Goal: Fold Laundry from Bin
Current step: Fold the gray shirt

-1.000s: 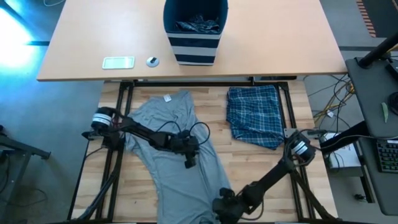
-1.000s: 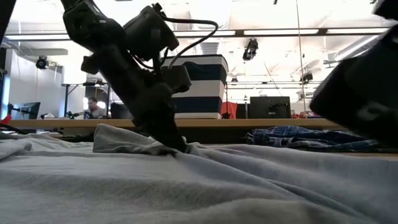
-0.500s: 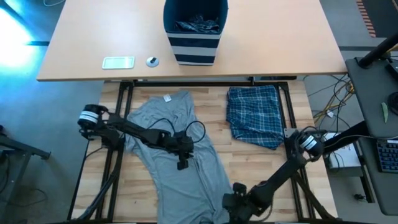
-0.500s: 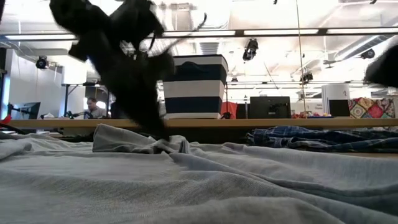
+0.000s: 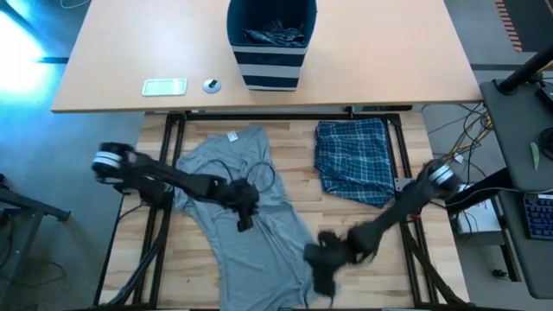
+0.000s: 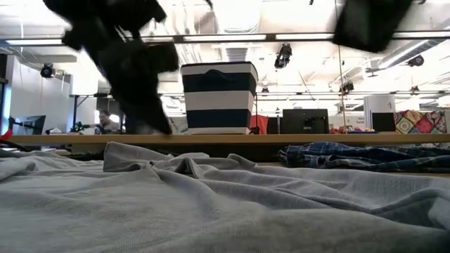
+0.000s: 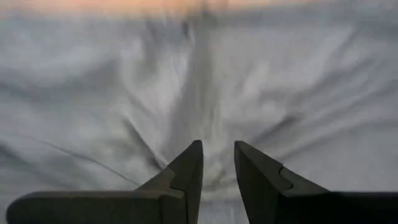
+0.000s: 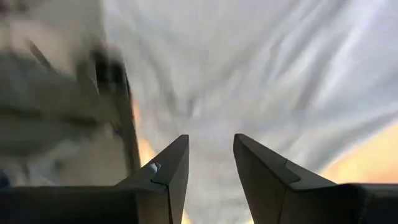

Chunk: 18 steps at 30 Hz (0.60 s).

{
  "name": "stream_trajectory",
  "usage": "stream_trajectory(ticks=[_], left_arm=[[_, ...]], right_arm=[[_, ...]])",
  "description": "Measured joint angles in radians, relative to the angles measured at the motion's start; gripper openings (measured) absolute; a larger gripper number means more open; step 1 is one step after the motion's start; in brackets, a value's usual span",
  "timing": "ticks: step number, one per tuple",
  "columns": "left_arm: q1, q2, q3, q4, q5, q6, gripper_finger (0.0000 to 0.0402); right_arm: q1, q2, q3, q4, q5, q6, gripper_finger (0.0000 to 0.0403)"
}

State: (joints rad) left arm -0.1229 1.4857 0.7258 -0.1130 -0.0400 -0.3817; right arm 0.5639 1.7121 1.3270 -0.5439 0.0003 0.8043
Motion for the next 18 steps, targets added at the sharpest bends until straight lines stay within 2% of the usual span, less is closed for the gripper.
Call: stream_trajectory(ticks=[6, 10, 13, 18], left_arm=[[0.063, -0.281, -0.004, -0.125, -0.064, 0.031, 0.0078], [0.121, -0.411, -0.026, -0.196, -0.178, 0.038, 0.0078], [0.204, -0.447, -0.048, -0.189, -0.205, -0.014, 0.0078], [0.401, -0.364, -0.051, -0.201, -0.106, 0.003, 0.0077]], right_arm=[[-0.292, -0.092, -0.021, -0.008, 0.031, -0.207, 0.0125], [-0.530, -0.073, -0.017, 0.055, 0.022, -0.374, 0.0123], [-0.694, -0.004, -0.018, 0.120, -0.055, -0.480, 0.0123], [-0.871, 0.088, -0.002, 0.235, -0.294, -0.679, 0.0123]])
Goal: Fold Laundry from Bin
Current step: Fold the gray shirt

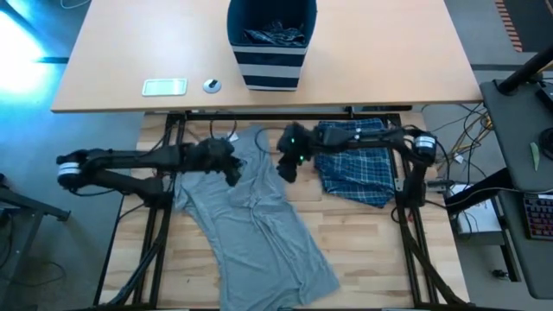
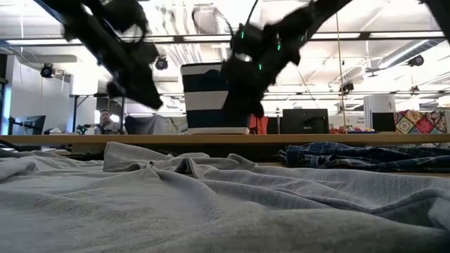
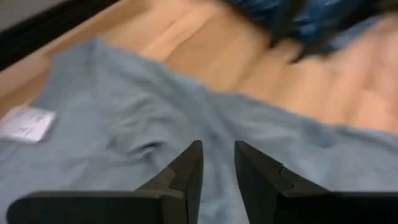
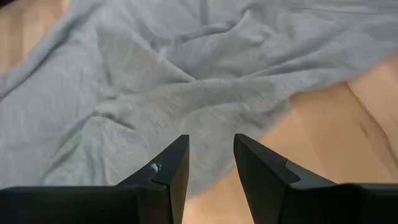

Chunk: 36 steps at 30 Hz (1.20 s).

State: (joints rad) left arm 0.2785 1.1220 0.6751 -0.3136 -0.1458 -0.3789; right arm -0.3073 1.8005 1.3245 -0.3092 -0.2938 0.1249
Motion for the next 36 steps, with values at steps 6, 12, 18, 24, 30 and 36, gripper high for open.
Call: stream_trajectory(ticks=[6, 12, 18, 24, 30, 36], left_arm=[[0.254, 0.268, 0.116, 0.028, 0.140, 0.166, 0.0077], [0.331, 0.511, 0.297, -0.001, 0.217, 0.319, 0.0077], [0.385, 0.698, 0.441, -0.017, 0.218, 0.394, 0.0077], [0.498, 0.831, 0.527, -0.043, 0.211, 0.396, 0.0077], [0.550, 0.895, 0.608, -0.097, 0.211, 0.404, 0.0077], [0.561, 0.904, 0.666, -0.211, 0.176, 0.484, 0.0077]], right_arm=[[-0.049, 0.072, 0.014, -0.067, -0.102, -0.204, 0.0093], [-0.051, 0.054, 0.031, -0.175, -0.099, -0.319, 0.0015], [-0.037, 0.028, 0.007, -0.182, -0.099, -0.371, 0.0009], [-0.012, 0.039, -0.038, -0.077, -0.101, -0.387, 0.0009], [-0.014, 0.120, -0.043, 0.102, -0.103, -0.343, 0.0009], [-0.014, 0.234, -0.006, 0.142, -0.103, -0.327, 0.0009]])
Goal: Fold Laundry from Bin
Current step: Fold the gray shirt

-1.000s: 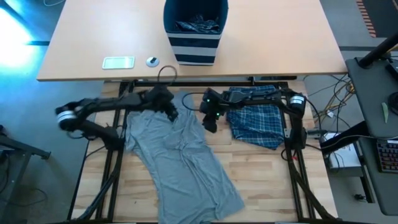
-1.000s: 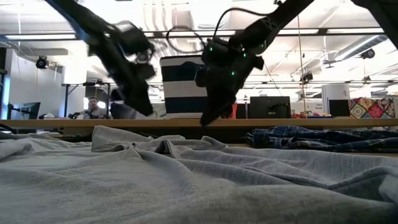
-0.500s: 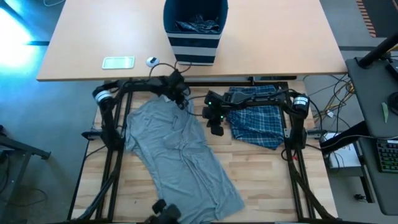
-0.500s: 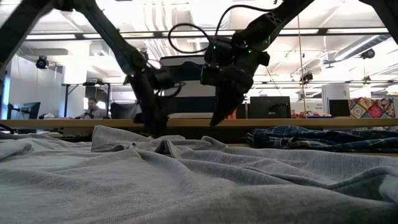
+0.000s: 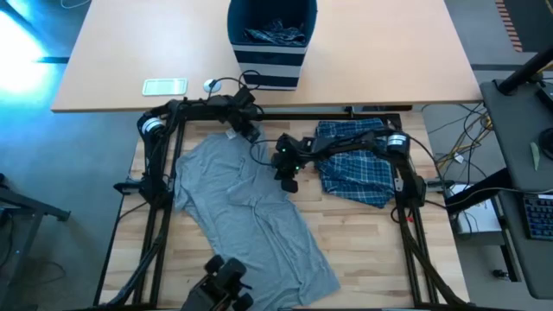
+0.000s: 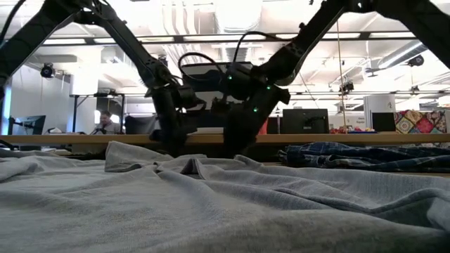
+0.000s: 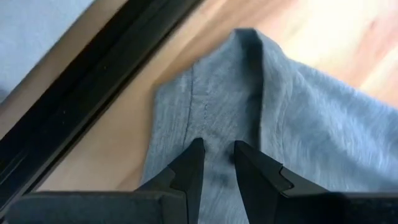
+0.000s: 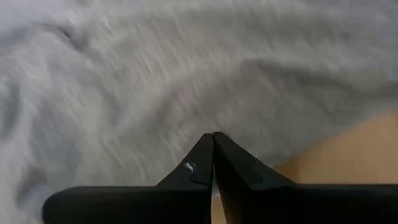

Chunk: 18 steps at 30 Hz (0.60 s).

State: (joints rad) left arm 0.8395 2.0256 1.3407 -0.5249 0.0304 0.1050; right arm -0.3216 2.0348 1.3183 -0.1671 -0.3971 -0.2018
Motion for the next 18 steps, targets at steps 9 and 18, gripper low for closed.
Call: stream_trajectory(ticks=[9, 18], left_arm=[[-0.042, -0.172, -0.020, -0.080, 0.020, 0.029, 0.0077], [-0.068, -0.262, -0.089, 0.116, 0.010, -0.112, 0.0077]], right_arm=[[-0.027, -0.012, 0.055, -0.076, 0.051, 0.056, 0.0009], [0.033, -0.216, 0.026, -0.357, 0.047, 0.048, 0.0009]])
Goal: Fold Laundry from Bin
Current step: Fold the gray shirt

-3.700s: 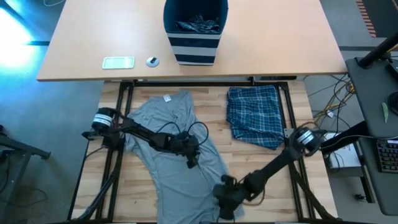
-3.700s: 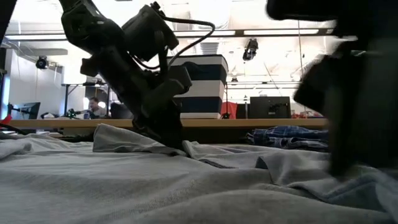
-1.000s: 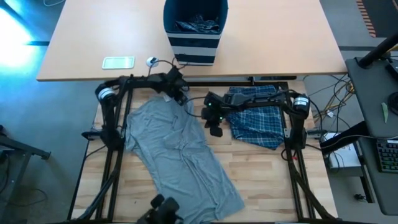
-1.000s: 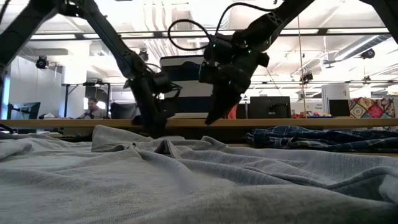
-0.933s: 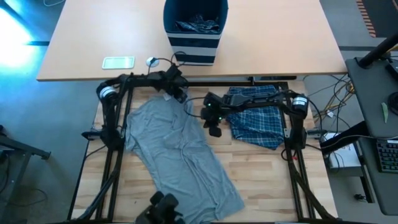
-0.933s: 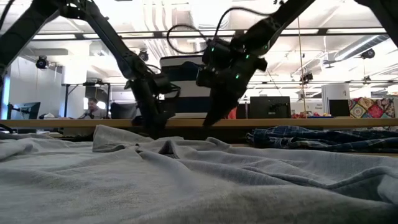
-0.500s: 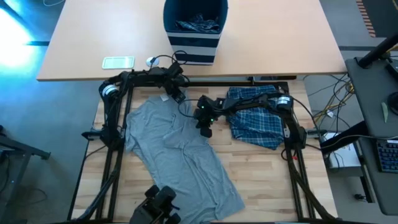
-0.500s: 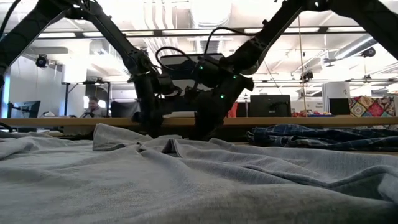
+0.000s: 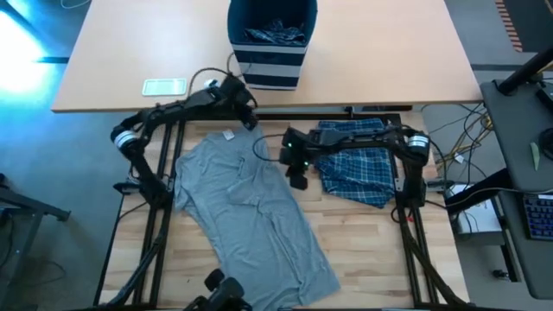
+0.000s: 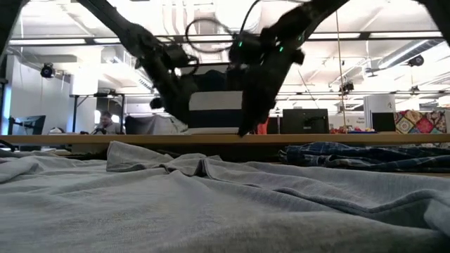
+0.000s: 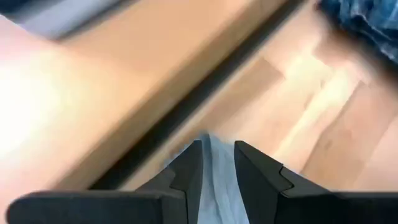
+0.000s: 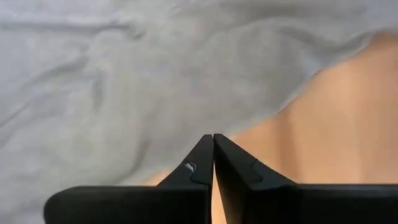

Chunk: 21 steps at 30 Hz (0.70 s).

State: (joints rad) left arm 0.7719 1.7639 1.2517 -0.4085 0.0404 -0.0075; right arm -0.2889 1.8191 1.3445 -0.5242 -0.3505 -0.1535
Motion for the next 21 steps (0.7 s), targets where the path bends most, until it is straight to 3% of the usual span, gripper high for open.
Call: stream_trajectory(ticks=[8, 14, 21], left_arm=[[-0.036, 0.048, -0.084, 0.205, -0.030, 0.052, 0.0077], [-0.040, 0.081, -0.118, 0.248, 0.008, 0.047, 0.0077], [-0.041, 0.141, -0.104, 0.236, 0.021, 0.040, 0.0076]], right_arm=[[0.135, -0.178, -0.097, -0.029, 0.090, 0.252, 0.0009], [0.217, -0.280, -0.144, -0.023, 0.238, 0.419, 0.0009], [0.257, -0.313, -0.171, -0.022, 0.299, 0.527, 0.0009]])
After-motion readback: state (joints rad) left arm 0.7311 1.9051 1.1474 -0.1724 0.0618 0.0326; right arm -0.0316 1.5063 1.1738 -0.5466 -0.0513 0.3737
